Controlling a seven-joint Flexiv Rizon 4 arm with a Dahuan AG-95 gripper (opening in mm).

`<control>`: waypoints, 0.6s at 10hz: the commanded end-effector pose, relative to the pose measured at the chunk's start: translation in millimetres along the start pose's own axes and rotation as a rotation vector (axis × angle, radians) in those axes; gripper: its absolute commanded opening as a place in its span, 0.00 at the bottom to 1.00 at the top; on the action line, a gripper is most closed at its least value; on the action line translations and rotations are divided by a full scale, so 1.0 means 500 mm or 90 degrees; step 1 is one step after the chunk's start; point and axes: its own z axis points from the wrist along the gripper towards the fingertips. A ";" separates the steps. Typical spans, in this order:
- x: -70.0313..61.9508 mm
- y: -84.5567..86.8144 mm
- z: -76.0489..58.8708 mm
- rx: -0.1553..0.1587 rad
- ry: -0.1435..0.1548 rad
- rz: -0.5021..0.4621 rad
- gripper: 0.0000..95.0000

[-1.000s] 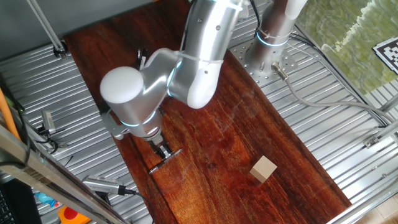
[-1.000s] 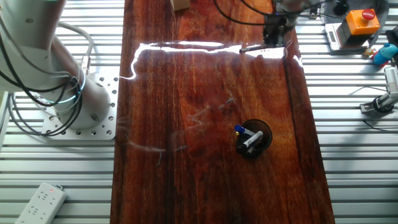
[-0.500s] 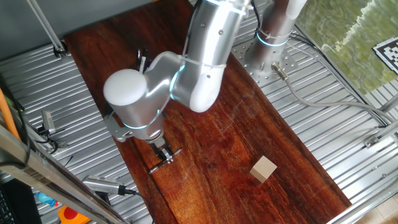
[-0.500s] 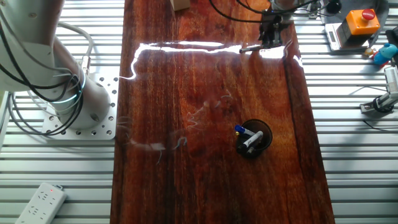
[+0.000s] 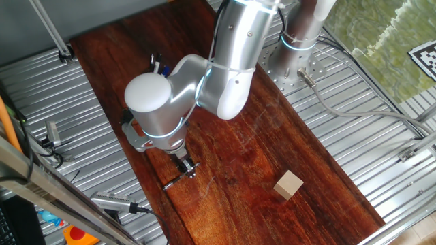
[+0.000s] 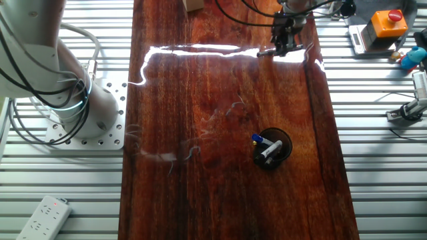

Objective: Put the pen into the pen holder

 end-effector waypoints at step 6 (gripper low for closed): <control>0.017 -0.006 0.010 -0.002 -0.002 -0.002 0.20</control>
